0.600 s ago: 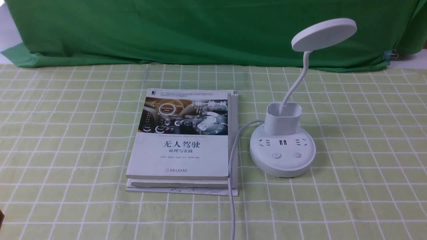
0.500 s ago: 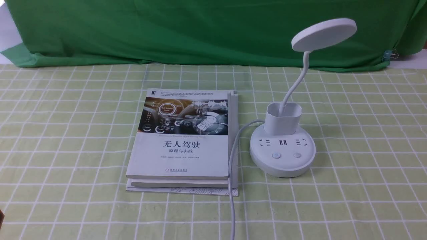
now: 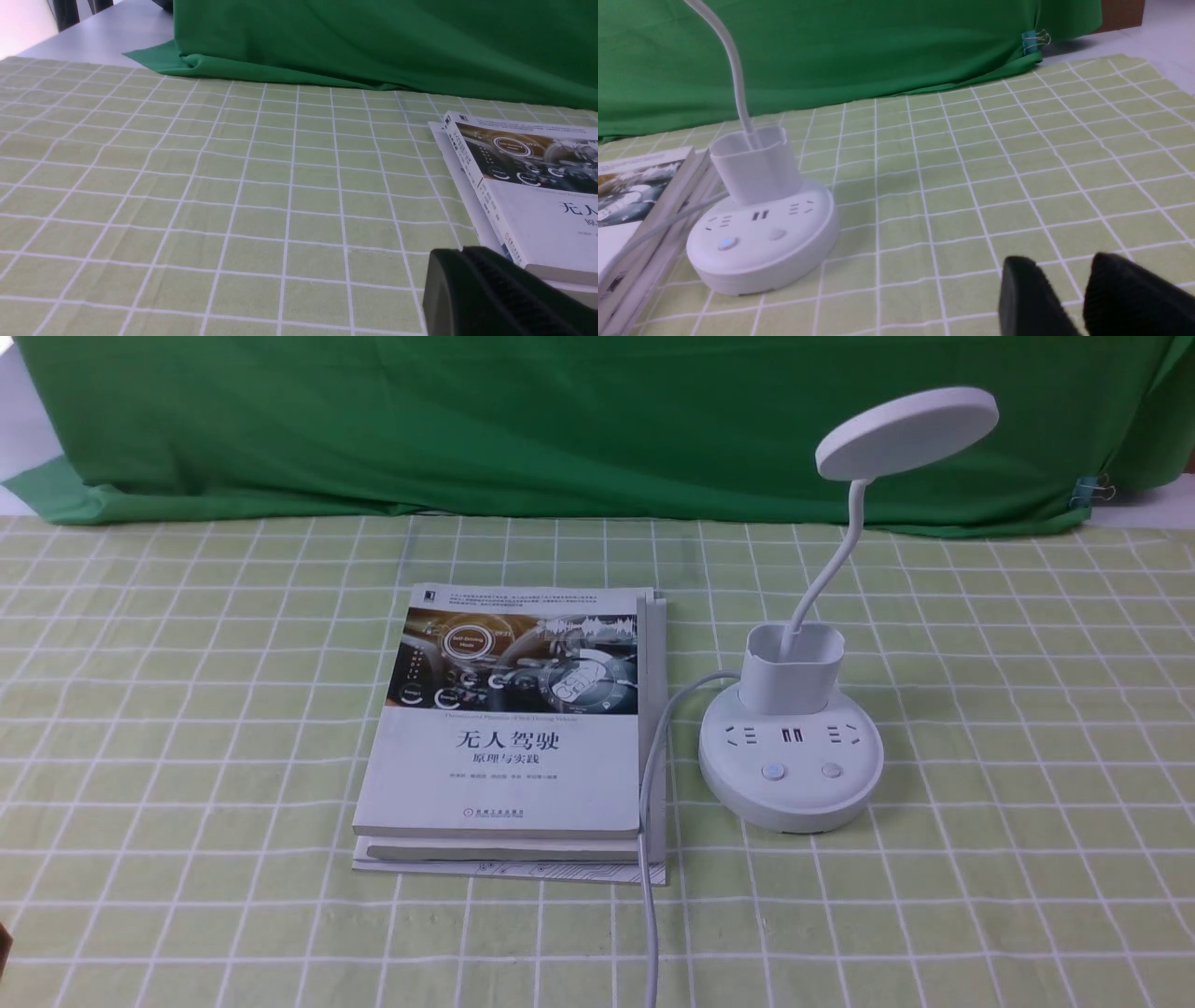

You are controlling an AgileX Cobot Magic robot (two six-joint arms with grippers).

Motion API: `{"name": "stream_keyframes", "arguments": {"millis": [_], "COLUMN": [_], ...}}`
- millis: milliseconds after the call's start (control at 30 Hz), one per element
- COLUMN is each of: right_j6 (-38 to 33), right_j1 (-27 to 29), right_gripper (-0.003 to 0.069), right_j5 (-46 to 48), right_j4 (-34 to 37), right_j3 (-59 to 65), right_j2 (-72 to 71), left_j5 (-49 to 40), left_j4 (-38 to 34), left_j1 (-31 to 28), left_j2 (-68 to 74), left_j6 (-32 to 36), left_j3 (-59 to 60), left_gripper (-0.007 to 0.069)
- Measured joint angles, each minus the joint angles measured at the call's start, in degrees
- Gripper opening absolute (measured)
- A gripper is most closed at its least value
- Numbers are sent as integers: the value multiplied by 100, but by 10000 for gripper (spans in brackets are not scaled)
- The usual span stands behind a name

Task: Turn on the table lamp on the green coffee tablecloth with your hand.
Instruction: 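Press the button on the base of the white desk lamp with the right gripper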

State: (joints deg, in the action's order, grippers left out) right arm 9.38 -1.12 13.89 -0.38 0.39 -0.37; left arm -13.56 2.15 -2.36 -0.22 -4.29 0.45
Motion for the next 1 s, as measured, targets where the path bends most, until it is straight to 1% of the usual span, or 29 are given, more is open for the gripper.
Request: {"name": "stream_keyframes", "arguments": {"millis": [900, 967, 1000], "right_j6": [0, 55, 313], "right_j1": [0, 0, 0], "right_gripper": [242, 242, 242], "right_j5": [-55, -118, -230], "right_j4": [0, 38, 81], "right_j3": [0, 0, 0], "right_j2": [0, 0, 0], "left_j5": [0, 0, 0], "left_j4": [0, 0, 0], "left_j1": [0, 0, 0], "left_j2": [0, 0, 0], "left_j6": [0, 0, 0], "left_j3": [0, 0, 0], "left_gripper": [3, 3, 3]}}
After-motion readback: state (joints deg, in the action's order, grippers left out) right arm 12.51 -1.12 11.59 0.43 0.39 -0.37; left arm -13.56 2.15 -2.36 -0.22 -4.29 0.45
